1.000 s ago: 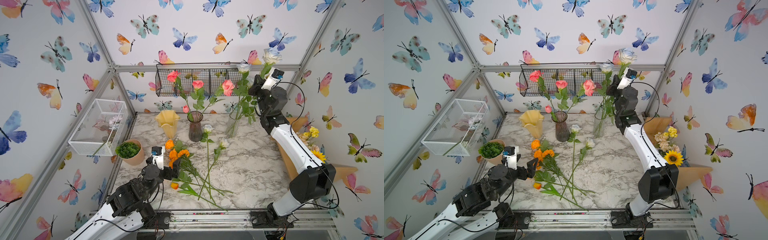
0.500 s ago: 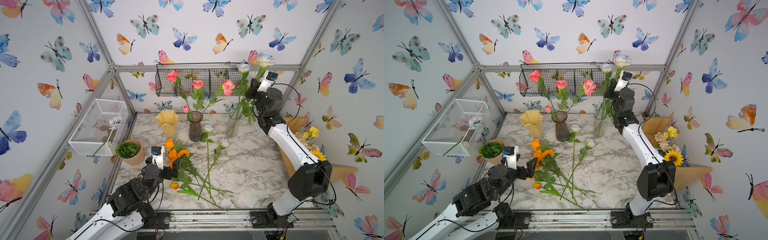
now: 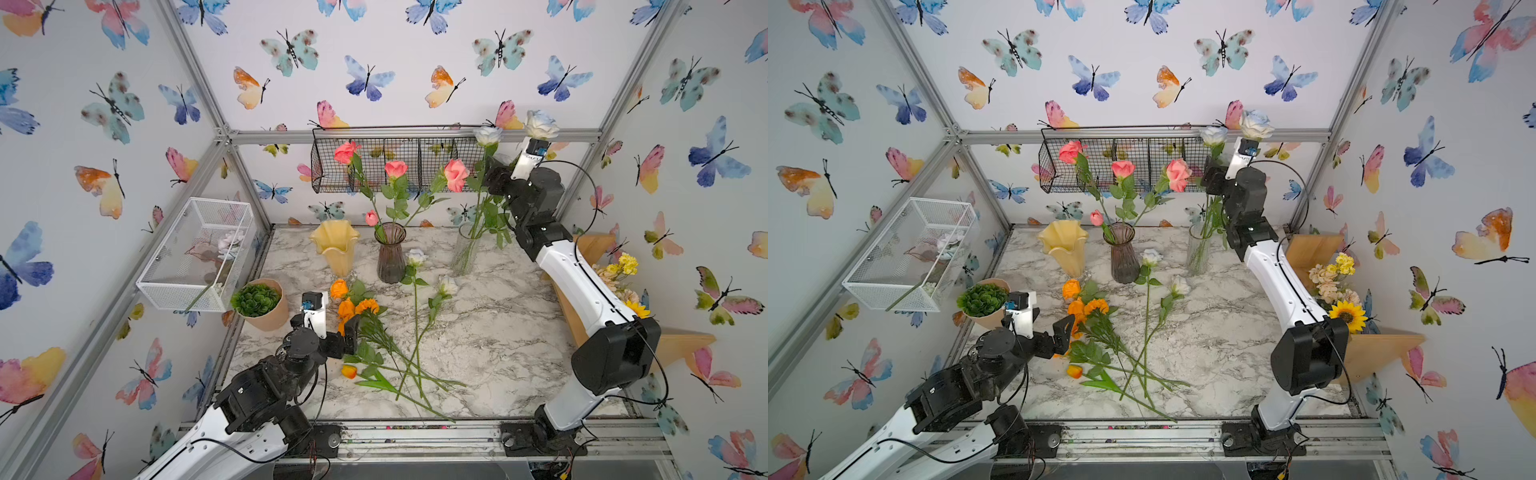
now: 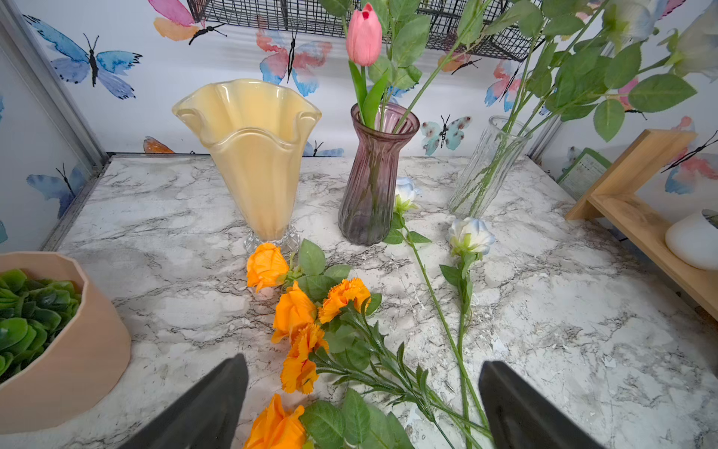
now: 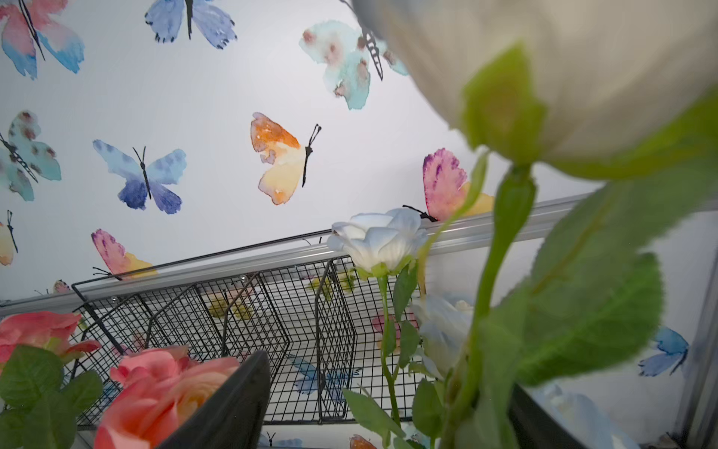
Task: Arrange the flowers in different vases according to their colors
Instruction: Insert the flower into the vase.
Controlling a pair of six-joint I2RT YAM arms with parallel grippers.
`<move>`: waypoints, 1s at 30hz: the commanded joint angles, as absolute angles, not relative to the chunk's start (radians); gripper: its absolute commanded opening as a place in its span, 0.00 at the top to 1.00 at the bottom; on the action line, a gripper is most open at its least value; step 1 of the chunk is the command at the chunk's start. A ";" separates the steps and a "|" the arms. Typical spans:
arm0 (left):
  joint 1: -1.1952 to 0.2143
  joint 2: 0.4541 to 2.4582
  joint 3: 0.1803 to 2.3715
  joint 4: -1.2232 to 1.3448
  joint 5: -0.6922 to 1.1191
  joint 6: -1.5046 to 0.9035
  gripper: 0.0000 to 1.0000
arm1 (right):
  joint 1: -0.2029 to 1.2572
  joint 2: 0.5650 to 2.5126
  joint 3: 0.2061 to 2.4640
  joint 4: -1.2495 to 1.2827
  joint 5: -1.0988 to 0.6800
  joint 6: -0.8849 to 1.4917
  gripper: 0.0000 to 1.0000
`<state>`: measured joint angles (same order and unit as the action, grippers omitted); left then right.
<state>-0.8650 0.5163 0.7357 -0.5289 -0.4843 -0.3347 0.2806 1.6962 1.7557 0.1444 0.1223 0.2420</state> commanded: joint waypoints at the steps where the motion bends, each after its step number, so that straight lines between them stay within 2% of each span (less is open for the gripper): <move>1: -0.859 0.513 0.730 -0.523 -0.499 -0.321 0.01 | 0.276 1.743 1.886 -0.041 0.119 0.236 0.20; 6: -0.859 0.508 0.729 -0.525 -0.497 -0.321 0.01 | 0.276 1.833 2.037 -0.256 0.086 0.223 0.27; 10: -0.860 0.500 0.729 -0.525 -0.497 -0.320 0.01 | 0.276 1.844 2.037 -0.316 0.062 0.210 0.30; 21: -0.860 0.501 0.729 -0.525 -0.494 -0.320 0.01 | 0.276 1.904 2.180 -0.586 0.061 0.191 0.30; 27: -0.860 0.501 0.729 -0.525 -0.494 -0.321 0.01 | 0.276 2.011 2.419 -0.838 0.074 0.196 0.33; 30: -0.860 0.501 0.728 -0.525 -0.494 -0.321 0.01 | 0.276 1.987 2.403 -0.859 0.084 0.221 0.34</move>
<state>-0.8650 0.5083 0.7357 -0.5289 -0.4843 -0.3325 0.2802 1.9846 2.4004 -0.7349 0.0746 0.2016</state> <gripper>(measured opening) 0.987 0.658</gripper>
